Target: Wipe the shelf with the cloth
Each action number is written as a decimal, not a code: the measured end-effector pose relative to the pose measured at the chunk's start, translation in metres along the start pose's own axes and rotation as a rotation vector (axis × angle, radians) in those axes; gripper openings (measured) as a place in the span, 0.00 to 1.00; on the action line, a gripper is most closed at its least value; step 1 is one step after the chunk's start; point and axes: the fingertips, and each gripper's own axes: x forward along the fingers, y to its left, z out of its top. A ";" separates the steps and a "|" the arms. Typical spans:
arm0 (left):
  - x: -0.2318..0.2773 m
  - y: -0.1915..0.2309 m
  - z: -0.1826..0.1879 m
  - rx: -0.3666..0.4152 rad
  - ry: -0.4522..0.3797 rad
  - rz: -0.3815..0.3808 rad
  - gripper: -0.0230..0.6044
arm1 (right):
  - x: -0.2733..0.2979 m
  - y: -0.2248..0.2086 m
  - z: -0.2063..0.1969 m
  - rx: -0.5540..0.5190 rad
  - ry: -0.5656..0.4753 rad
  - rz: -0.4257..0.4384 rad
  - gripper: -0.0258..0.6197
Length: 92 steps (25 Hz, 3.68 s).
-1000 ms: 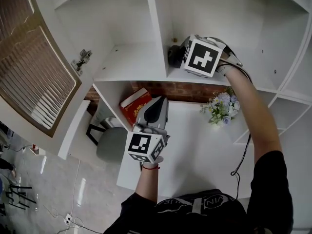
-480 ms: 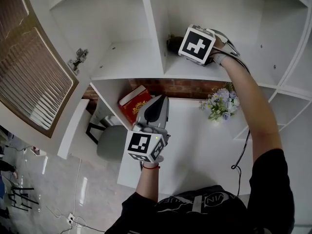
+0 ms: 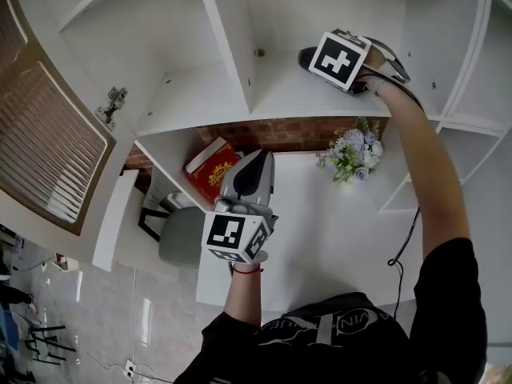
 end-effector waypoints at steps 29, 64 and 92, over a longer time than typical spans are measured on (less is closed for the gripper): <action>0.018 -0.065 0.004 -0.046 -0.042 -0.214 0.05 | -0.102 -0.010 -0.173 0.216 0.465 -0.187 0.05; -0.029 0.010 -0.011 -0.025 0.023 0.027 0.05 | -0.080 0.117 0.100 0.055 -0.277 0.389 0.05; 0.018 -0.083 -0.014 -0.064 0.006 -0.220 0.05 | -0.116 0.039 -0.093 0.317 -0.013 0.009 0.05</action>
